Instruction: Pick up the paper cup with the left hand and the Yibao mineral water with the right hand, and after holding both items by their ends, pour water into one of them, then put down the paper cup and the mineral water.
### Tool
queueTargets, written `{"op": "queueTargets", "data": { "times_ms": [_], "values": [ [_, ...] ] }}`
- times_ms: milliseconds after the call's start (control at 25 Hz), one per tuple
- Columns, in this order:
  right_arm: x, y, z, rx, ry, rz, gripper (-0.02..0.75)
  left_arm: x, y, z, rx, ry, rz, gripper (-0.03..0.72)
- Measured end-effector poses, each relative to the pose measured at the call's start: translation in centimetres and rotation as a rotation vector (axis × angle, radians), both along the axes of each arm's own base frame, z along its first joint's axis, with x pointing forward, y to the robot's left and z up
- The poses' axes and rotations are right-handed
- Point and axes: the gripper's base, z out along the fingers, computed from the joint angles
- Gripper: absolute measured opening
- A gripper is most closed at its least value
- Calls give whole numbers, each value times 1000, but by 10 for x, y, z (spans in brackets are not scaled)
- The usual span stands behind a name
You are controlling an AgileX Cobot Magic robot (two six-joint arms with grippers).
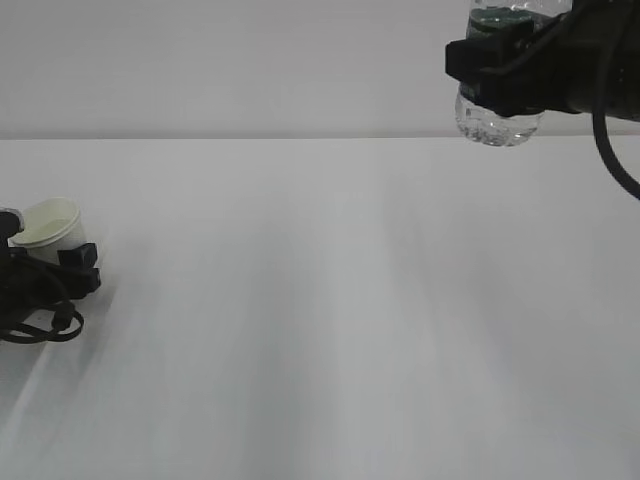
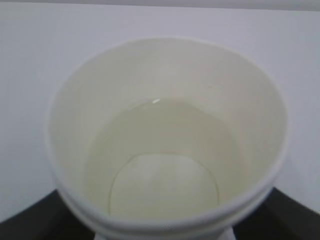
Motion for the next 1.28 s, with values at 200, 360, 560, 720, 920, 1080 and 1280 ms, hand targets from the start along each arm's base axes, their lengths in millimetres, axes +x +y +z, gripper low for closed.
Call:
{"op": "queueTargets", "data": {
  "times_ms": [200,360,560,720,920,1080,1280],
  "values": [
    [0,0,0,-2,0,2,408,0,0,1,0,-4,0,554],
    [0,0,0,0,1,1,407,0,0,2,0,-6,-2,591],
    [0,0,0,-1,1,2,407,0,1,2,1,-6,-3,601],
    [0,0,0,-2,1,2,407,0,1,2,1,-6,-2,601],
    [0,0,0,-3,0,3,407,-7,3,7,0,-4,8,601],
    [0,0,0,-3,0,3,408,-14,4,10,-1,4,17,601],
    [0,0,0,0,2,2,407,-19,4,9,0,19,19,598]
  ]
}}
